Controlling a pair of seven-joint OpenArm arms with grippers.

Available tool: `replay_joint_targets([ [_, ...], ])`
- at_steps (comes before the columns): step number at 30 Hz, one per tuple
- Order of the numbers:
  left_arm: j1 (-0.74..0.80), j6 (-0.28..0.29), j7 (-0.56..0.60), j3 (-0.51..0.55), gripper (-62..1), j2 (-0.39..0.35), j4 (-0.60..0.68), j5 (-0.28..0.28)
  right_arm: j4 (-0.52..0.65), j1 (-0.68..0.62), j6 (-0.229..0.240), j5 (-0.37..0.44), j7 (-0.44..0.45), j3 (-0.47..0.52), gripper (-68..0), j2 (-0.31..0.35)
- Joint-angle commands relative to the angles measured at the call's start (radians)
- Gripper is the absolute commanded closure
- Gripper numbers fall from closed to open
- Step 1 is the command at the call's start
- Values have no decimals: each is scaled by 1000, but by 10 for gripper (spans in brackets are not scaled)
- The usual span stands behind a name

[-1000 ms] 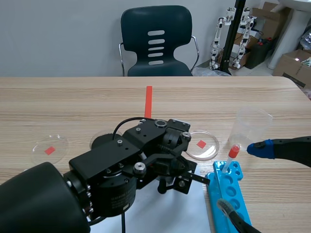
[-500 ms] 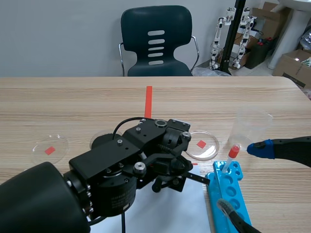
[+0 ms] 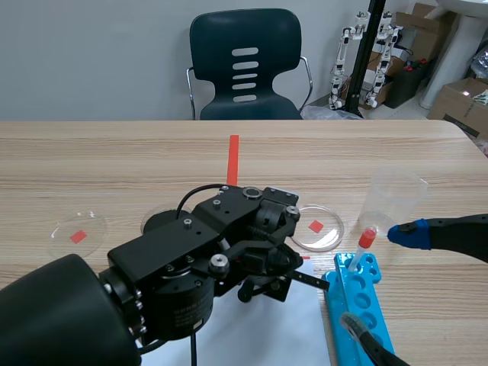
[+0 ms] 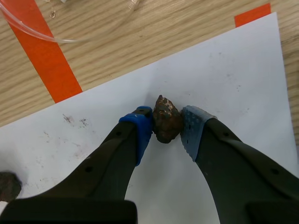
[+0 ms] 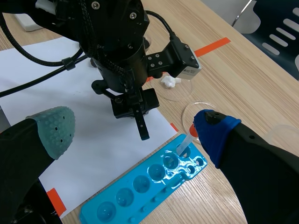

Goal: Pick up the right mineral with the left hand

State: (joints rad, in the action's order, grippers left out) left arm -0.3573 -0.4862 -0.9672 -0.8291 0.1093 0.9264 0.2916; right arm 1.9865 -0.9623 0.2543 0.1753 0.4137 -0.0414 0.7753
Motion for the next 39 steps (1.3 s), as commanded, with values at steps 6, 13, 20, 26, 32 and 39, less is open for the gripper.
replay_joint_targets([
  [6,48,3,60,7,-100,-120,215,55,5,1,0,11,11,1,-529,0],
  [13,201,7,243,108,-100,-296,476,64,5,1,0,11,11,1,-529,0],
  [20,380,100,329,281,-100,-463,726,89,5,1,0,11,11,1,-529,0],
  [26,559,146,455,414,-100,-602,872,117,5,1,0,11,11,1,-529,0],
  [32,778,157,635,528,-100,-712,969,152,5,1,0,11,11,1,-529,0],
  [39,1030,274,772,717,-100,-739,1041,162,5,1,0,11,11,1,-529,0],
])
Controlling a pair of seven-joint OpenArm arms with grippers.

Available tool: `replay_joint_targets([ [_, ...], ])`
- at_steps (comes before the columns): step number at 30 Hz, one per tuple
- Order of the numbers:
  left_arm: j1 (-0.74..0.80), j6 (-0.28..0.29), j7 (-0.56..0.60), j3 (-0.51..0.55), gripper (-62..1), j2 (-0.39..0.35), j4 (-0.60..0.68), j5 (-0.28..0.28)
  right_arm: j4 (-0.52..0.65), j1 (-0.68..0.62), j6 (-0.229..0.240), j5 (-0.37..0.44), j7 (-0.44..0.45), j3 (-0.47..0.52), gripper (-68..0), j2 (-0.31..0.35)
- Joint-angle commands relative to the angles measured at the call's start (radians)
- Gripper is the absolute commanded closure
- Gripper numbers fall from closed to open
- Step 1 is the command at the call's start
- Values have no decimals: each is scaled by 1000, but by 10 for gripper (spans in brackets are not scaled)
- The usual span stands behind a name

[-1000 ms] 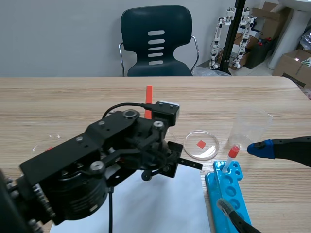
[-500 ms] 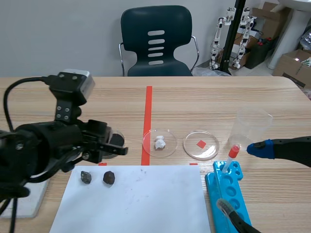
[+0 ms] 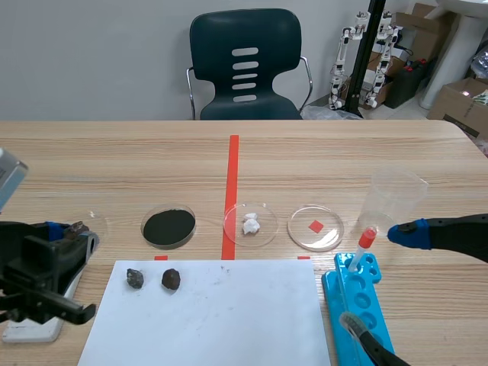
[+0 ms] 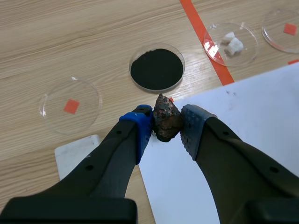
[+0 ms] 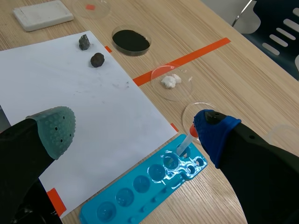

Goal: Pick up the right mineral with the left hand

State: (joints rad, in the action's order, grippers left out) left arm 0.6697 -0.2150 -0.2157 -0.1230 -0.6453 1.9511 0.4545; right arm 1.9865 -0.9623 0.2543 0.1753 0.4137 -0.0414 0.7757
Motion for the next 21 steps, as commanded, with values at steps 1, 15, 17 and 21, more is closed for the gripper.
replay_joint_targets([
  [1,33,20,30,40,-100,19,22,0,5,1,0,11,11,1,-529,0],
  [15,296,326,190,381,-100,128,32,57,5,1,0,11,11,1,-529,0],
  [17,315,371,211,413,-100,147,32,49,5,1,0,11,11,1,-529,0],
  [21,363,421,289,426,-100,154,32,24,5,1,0,11,11,1,-529,0],
])
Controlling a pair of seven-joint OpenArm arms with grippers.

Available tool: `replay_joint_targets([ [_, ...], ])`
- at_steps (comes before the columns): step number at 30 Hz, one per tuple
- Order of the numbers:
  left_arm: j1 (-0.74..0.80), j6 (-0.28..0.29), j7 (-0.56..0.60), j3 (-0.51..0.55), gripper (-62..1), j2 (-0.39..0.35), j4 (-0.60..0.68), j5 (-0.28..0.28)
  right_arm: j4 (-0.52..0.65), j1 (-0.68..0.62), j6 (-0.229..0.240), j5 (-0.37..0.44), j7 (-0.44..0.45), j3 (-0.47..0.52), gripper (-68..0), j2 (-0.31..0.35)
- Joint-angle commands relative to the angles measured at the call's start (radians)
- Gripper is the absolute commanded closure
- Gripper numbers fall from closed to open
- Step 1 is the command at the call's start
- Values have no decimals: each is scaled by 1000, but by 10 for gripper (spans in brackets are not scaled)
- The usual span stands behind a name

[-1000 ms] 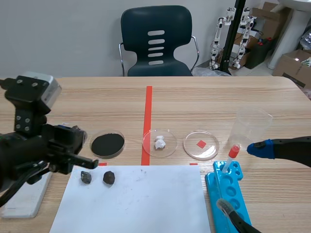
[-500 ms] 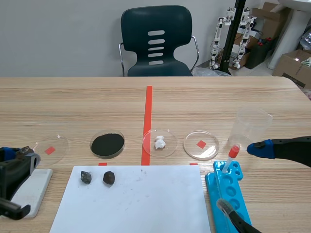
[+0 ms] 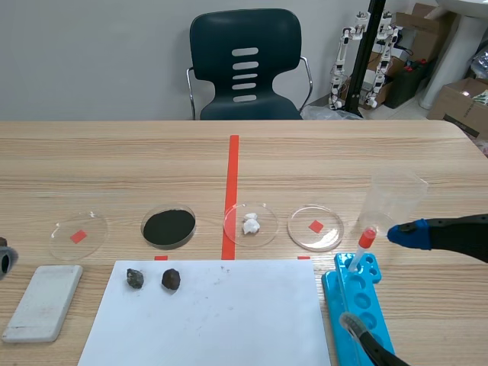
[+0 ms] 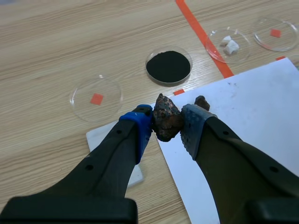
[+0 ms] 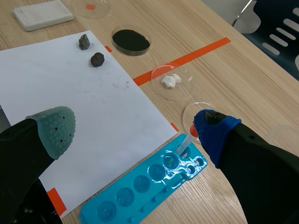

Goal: Pick up the right mineral with the left hand

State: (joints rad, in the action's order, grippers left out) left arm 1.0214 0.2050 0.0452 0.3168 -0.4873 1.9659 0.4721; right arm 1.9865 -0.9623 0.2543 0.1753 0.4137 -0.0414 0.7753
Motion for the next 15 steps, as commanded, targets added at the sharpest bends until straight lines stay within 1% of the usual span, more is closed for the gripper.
replay_joint_targets([
  [1,24,10,53,-14,-100,-3,18,7,5,1,0,11,11,1,-529,0],
  [6,64,27,137,-14,-100,-3,18,7,5,1,0,11,11,1,-529,0],
  [15,63,31,176,-14,-100,-3,46,7,5,1,0,11,11,1,-529,0],
])
